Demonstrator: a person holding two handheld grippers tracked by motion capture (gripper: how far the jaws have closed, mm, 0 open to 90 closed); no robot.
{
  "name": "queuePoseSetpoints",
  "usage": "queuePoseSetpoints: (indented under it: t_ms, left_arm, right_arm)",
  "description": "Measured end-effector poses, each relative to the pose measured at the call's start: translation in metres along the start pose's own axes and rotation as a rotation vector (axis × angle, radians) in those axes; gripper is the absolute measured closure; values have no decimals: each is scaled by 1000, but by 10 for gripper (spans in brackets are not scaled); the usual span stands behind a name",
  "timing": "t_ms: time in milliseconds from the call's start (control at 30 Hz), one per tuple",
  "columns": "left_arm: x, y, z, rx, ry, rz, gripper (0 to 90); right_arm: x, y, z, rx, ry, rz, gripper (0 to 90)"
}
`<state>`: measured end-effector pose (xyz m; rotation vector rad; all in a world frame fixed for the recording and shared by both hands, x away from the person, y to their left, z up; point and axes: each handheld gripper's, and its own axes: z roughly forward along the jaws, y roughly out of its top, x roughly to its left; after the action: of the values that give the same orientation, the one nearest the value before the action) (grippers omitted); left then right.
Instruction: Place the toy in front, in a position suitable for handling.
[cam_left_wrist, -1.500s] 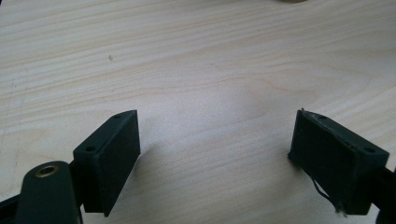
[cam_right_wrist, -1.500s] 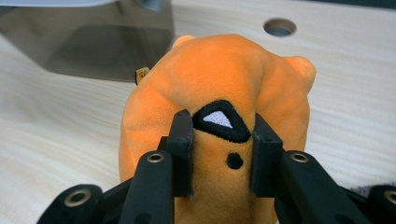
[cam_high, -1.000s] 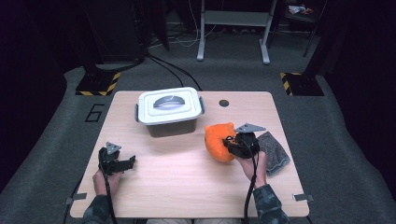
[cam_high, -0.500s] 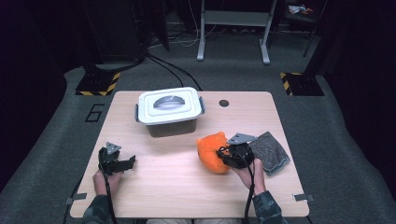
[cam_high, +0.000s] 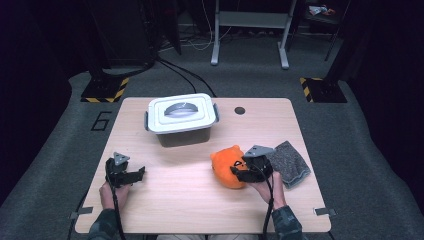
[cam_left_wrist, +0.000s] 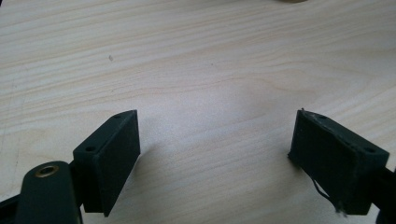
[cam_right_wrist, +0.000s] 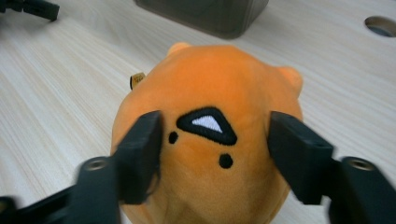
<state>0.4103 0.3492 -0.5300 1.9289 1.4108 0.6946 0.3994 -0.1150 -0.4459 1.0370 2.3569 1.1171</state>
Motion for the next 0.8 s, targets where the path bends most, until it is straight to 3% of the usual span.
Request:
queuePoseSetpoints:
  t_ms: [33,133,300,500,633,800]
  left_arm:
    - [0,0,0,0,0,0,156]
    - [0,0,0,0,0,1,157]
    - [0,0,0,0,0,0,156]
    - [0,0,0,1,-1,-1,156]
    - [0,0,0,1,-2,-2,156]
    - [3,1,1,4,-23,-24,156]
  right_arm:
    - [-1,1,-6,-20,-10,7,233]
    - [-6,0,-15,-32,-30,26,160]
    - [-17,-9,-31,-49,-69,69,137]
    - [-40,-44,-58,-38,-184,149,77]
    - [-51,-62,-67,-29,-228,191,69]
    - [-69,-103,-79,-4,-327,266,60]
